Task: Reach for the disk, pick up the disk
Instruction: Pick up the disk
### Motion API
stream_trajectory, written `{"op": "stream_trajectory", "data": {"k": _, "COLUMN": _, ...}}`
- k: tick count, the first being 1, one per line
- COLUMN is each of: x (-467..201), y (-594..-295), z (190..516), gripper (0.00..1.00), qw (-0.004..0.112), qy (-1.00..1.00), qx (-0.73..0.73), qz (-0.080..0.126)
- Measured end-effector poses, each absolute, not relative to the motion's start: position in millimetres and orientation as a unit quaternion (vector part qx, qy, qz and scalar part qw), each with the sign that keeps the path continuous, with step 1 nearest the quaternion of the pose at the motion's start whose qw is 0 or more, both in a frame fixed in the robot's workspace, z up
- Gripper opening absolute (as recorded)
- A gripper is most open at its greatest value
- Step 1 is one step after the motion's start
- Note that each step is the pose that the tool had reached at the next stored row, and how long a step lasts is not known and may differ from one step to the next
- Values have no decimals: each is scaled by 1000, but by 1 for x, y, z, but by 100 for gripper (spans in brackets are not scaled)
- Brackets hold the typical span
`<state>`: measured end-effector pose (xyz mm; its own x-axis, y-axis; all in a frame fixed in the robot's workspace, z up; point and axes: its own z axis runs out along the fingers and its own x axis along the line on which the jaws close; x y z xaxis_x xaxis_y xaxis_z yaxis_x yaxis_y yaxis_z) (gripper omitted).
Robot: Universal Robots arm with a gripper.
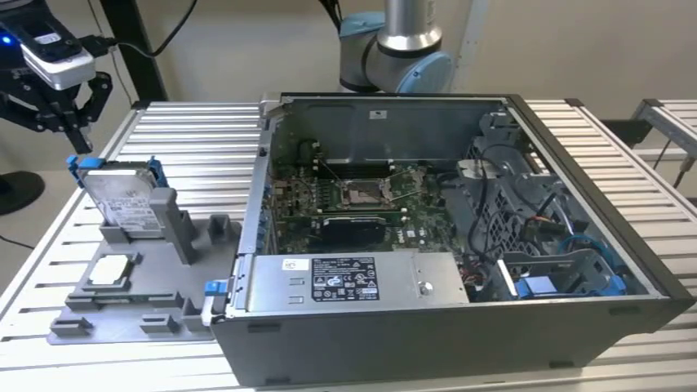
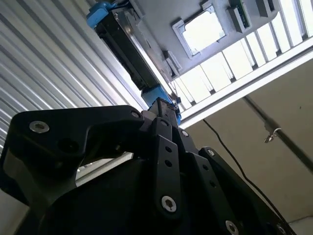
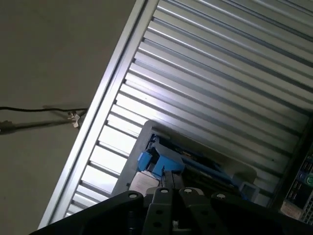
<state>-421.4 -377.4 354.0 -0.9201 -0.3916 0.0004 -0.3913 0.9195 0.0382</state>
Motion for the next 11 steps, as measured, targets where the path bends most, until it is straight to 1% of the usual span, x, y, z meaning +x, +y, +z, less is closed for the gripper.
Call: {"op": "stream_trajectory", "data": {"k": 11, "x": -421, "y": -377, "z": 354, "gripper": 0, "qw": 5, "qy": -971, "qx": 238, "qz": -18}}
